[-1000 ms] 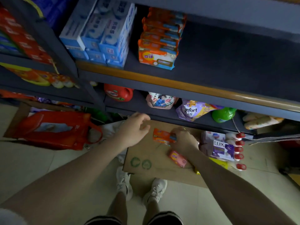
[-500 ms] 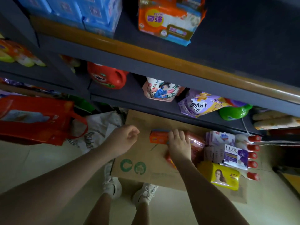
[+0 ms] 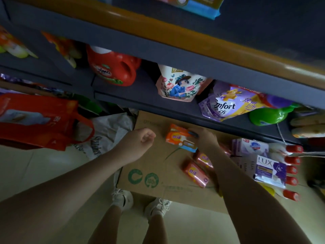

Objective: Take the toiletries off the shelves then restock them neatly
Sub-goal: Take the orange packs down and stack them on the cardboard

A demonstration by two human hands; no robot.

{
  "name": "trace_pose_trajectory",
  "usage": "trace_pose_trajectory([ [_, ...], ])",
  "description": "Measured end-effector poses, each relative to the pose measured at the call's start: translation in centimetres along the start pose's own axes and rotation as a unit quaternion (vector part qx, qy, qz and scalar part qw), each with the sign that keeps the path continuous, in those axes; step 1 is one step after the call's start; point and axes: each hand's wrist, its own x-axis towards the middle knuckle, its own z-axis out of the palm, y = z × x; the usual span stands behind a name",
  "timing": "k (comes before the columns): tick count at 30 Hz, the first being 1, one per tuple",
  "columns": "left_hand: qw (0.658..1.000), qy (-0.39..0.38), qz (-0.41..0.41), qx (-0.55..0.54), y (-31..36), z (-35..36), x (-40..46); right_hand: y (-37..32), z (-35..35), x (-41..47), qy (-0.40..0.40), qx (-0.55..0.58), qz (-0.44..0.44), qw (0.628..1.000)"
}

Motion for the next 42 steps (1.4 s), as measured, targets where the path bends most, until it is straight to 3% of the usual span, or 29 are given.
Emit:
trace_pose_trajectory([
  [9, 0.996, 0.025, 0.001, -0.09, 0.9, 0.2, -1.0, -1.7, 0.1, 0.5, -0.02, -0.036, 0.023, 0.999],
  [12, 0.994, 0.061, 0.06, -0.061, 2.8, -1.9, -2.2, -5.4, -3.0, -3.2, 0.076, 0.1, -0.115, 0.985],
  [14, 0.985, 0.135, 0.11, 0.013, 4.1, -4.2, -3.0, -8.6, -6.8, -6.6, 0.164, 0.179, -0.214, 0.946],
  [16, 0.953, 0.226, 0.17, 0.104, 5.6, -6.9, -3.9, -11.9, -11.3, -9.9, 0.24, 0.213, -0.277, 0.906],
  [20, 0.891, 0.317, 0.237, 0.224, 8.3, -12.4, -5.2, -16.8, -17.5, -11.4, 0.382, 0.137, -0.34, 0.848],
  [23, 0.87, 0.343, 0.233, 0.266, 9.7, -15.7, -5.2, -19.1, -19.3, -9.4, 0.456, 0.028, -0.286, 0.842],
  [27, 0.864, 0.333, 0.238, 0.292, 10.5, -17.9, -4.8, -20.1, -19.8, -6.7, 0.415, -0.05, -0.188, 0.889],
  [30, 0.842, 0.353, 0.26, 0.316, 10.6, -18.8, -4.8, -19.9, -20.2, -6.0, 0.451, -0.109, -0.167, 0.87],
  [32, 0.846, 0.351, 0.251, 0.313, 10.4, -19.3, -4.7, -20.1, -20.6, -6.1, 0.471, -0.161, -0.153, 0.853],
  [34, 0.856, 0.33, 0.246, 0.313, 10.1, -19.8, -4.6, -20.5, -21.2, -6.9, 0.441, -0.158, -0.159, 0.869],
  [37, 0.869, 0.318, 0.274, 0.263, 10.3, -20.5, -5.2, -20.8, -21.2, -8.4, 0.378, -0.057, -0.173, 0.908],
  [40, 0.902, 0.295, 0.307, 0.071, 11.8, -21.1, -7.3, -20.9, -21.3, -10.9, 0.38, 0.102, -0.221, 0.893],
  [42, 0.909, 0.273, 0.316, -0.001, 13.0, -21.5, -8.6, -21.2, -21.9, -13.1, 0.297, 0.271, -0.229, 0.886],
])
